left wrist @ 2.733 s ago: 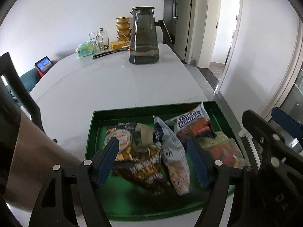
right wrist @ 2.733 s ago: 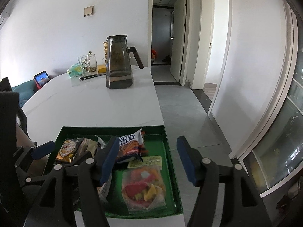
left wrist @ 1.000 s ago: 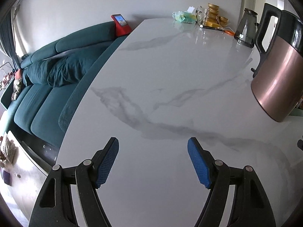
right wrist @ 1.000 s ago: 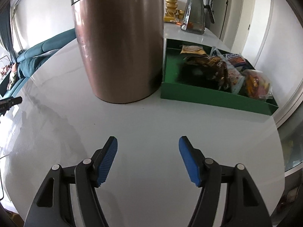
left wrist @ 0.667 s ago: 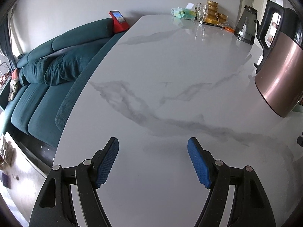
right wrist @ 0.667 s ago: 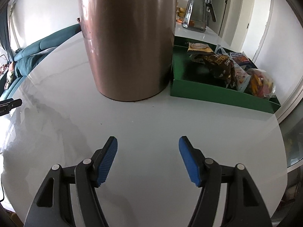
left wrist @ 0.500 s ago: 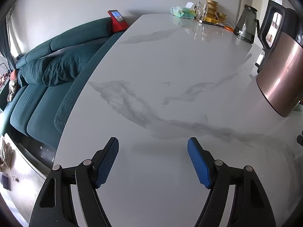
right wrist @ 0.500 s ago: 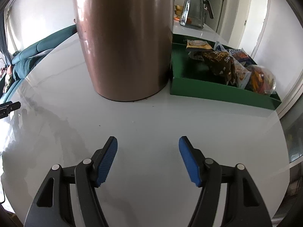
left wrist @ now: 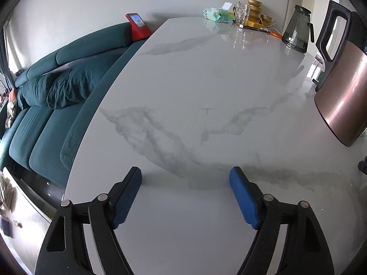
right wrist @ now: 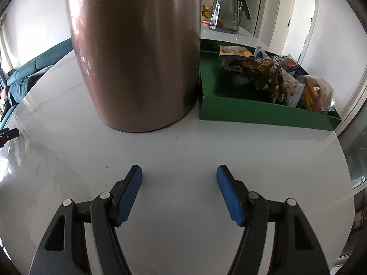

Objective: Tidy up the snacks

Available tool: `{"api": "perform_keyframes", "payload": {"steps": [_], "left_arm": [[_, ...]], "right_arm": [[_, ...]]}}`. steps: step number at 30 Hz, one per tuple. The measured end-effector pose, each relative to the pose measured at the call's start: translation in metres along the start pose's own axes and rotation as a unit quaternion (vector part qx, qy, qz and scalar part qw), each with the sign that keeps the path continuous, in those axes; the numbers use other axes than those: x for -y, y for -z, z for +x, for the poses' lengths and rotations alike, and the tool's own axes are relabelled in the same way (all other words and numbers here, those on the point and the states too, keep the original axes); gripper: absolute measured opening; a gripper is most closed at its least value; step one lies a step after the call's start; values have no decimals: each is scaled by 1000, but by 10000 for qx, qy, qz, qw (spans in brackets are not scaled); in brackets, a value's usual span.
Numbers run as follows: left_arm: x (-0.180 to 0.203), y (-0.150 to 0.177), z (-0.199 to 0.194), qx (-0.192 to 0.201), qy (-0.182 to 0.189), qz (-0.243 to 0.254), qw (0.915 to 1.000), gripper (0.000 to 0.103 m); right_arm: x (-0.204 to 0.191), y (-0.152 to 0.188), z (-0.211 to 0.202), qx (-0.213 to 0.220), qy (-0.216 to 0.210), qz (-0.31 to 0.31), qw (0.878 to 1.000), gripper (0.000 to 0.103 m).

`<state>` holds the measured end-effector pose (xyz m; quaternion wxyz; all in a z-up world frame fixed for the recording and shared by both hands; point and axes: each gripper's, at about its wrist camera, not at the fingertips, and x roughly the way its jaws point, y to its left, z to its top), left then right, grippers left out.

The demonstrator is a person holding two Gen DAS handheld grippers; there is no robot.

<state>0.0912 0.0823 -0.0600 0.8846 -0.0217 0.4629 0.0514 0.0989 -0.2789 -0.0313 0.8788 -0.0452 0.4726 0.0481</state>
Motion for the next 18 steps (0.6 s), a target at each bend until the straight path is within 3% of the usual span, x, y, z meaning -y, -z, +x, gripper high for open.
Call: {"api": "perform_keyframes", "payload": {"steps": [1,2,11,18], "left_arm": [[-1,0,1,6,12,11,10000,78],[-1,-1,1,10,26,31,10000,79],[9,-3,6,-131,132,212,9996,102],[15,-4,9,-105,50,110,9999,102]], "right_arm": [[1,0,1,8,34,5,10000,102],[3,-1,2,8,71,48,10000,103],[21,-8,11,-13,341,230,9992,103],[35,-16,20,-166,142,274,9994,103]]}}
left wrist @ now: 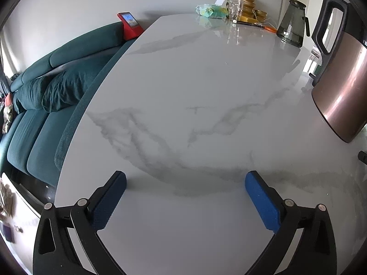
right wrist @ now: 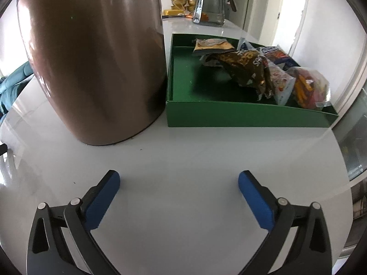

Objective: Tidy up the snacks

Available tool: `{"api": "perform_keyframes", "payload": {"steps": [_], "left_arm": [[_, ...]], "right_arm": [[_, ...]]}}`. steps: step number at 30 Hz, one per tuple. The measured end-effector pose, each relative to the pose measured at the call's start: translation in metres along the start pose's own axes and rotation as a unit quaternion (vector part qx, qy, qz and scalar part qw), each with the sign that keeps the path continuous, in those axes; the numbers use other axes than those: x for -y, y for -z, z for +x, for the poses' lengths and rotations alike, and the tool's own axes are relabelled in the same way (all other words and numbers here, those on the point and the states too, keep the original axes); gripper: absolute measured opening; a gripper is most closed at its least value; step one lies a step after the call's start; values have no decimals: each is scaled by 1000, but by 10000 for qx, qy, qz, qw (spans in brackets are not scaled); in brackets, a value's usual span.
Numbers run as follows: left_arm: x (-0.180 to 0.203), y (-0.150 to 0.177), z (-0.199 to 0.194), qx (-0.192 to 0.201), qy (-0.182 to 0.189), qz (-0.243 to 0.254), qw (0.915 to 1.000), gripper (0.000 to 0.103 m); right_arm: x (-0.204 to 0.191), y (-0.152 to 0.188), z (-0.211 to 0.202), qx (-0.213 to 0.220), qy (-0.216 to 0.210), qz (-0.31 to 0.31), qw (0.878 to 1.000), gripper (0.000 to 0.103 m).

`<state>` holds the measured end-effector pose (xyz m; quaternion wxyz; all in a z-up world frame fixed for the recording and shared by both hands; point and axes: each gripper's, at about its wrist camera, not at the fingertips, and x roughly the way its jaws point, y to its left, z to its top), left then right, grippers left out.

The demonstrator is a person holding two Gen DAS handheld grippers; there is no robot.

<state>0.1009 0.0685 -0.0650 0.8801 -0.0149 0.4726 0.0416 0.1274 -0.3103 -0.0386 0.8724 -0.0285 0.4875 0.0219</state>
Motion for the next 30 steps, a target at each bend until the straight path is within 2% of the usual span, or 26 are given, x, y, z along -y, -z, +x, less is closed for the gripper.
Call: {"api": "perform_keyframes", "payload": {"steps": [10,30], "left_arm": [[0,0,0,66,-30,-54,10000,102],[0,1,-1,87,-36,-68,9999,102]], "right_arm": [[2,-5,6,72,-240,-291,9993,103],[1,-6,6,70,-241,-295,9992,103]]}}
